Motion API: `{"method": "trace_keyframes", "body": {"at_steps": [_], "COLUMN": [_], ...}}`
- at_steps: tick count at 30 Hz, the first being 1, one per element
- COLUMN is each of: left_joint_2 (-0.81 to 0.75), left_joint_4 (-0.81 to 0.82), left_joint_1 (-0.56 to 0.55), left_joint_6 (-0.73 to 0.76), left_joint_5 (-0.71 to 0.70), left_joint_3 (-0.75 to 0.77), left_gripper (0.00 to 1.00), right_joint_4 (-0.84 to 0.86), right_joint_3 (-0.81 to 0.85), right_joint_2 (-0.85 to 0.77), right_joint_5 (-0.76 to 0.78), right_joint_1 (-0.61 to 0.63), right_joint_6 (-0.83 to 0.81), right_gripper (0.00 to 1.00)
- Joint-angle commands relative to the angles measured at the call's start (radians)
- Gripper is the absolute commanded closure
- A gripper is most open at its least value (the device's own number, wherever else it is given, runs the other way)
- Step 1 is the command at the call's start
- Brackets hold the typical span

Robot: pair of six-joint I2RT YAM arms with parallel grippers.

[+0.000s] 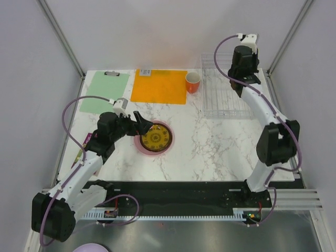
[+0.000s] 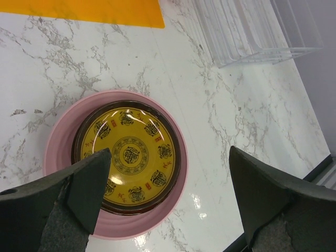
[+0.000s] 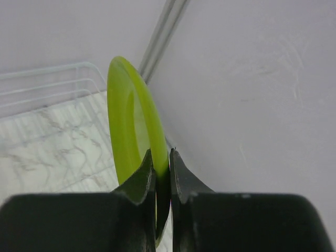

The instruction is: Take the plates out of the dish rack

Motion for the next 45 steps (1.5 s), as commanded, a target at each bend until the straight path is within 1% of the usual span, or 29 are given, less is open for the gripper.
{"method": "trace_keyframes", "body": {"at_steps": [1, 2, 3, 4, 5, 6, 7, 8, 9, 10, 11, 12, 13, 17, 21, 25, 29, 30, 37, 41, 45], "left_joint_2": [-0.084, -0.097, -0.122, -0.131, -0.140, -0.156, -0.160, -0.168, -0.179, -0.188, -0.196, -0.205, -0.222, -0.239, -0.228, -0.205, -0.136, -0.102, 0.077, 0.133, 0.174], "left_joint_4": [0.018, 0.024, 0.040, 0.047, 0.058, 0.067, 0.084, 0.090, 0.102, 0.134, 0.153, 0.174, 0.222, 0.323, 0.353, 0.391, 0.403, 0.403, 0.403, 0.406, 0.420], "left_joint_1": [0.000, -0.002, 0.000, -0.002, 0.000, 0.000, -0.002, -0.002, -0.002, -0.002, -0.005, -0.005, -0.005, -0.023, -0.074, -0.138, -0.222, -0.238, -0.393, -0.442, -0.459], "left_joint_6": [-0.078, -0.089, -0.098, -0.118, -0.126, -0.133, -0.150, -0.158, -0.168, -0.190, -0.204, -0.218, -0.248, -0.320, -0.348, -0.377, -0.388, -0.383, -0.356, -0.343, -0.328], "left_joint_5": [0.013, 0.015, 0.018, 0.025, 0.036, 0.044, 0.056, 0.064, 0.071, 0.088, 0.093, 0.101, 0.116, 0.134, 0.107, 0.032, -0.040, -0.072, -0.224, -0.281, -0.286], "left_joint_3": [-0.039, -0.047, -0.060, -0.067, -0.073, -0.084, -0.088, -0.093, -0.108, -0.117, -0.131, -0.162, -0.176, -0.237, -0.252, -0.271, -0.245, -0.226, -0.130, -0.075, -0.032], "left_gripper": [0.00, 0.00, 0.00, 0.00, 0.00, 0.00, 0.00, 0.00, 0.00, 0.00, 0.00, 0.00, 0.00, 0.00, 0.00, 0.00, 0.00, 0.00, 0.00, 0.00, 0.00], "right_joint_4": [-0.226, -0.251, -0.269, -0.282, -0.288, -0.292, -0.294, -0.295, -0.296, -0.286, -0.280, -0.273, -0.251, -0.216, -0.184, -0.102, -0.076, -0.047, -0.001, 0.013, 0.046], "right_joint_3": [-0.137, -0.167, -0.197, -0.266, -0.302, -0.335, -0.407, -0.444, -0.480, -0.556, -0.592, -0.628, -0.699, -0.830, -0.903, -0.977, -1.002, -1.000, -0.998, -0.998, -0.982], "right_joint_2": [-0.347, -0.389, -0.431, -0.502, -0.536, -0.566, -0.621, -0.647, -0.675, -0.726, -0.751, -0.779, -0.831, -0.935, -0.975, -0.976, -0.953, -0.940, -0.903, -0.887, -0.848], "right_joint_5": [-0.256, -0.401, -0.485, -0.548, -0.666, -0.712, -0.760, -0.842, -0.878, -0.915, -0.921, -0.982, -0.998, -1.047, -1.099, -1.159, -1.159, -1.159, -1.126, -1.072, -1.050], "right_joint_1": [0.038, 0.039, 0.044, 0.045, 0.050, 0.062, 0.065, 0.082, 0.088, 0.096, 0.106, 0.126, 0.134, 0.166, 0.176, 0.199, 0.240, 0.249, 0.349, 0.447, 0.525], "right_joint_6": [0.336, 0.382, 0.478, 0.516, 0.557, 0.588, 0.640, 0.663, 0.686, 0.735, 0.755, 0.781, 0.813, 0.884, 0.930, 0.985, 1.001, 1.001, 1.031, 1.047, 1.056], "right_gripper": [0.93, 0.94, 0.94, 0.94, 0.94, 0.94, 0.94, 0.94, 0.94, 0.93, 0.93, 0.93, 0.93, 0.93, 0.92, 0.92, 0.91, 0.91, 0.91, 0.91, 0.90]}}
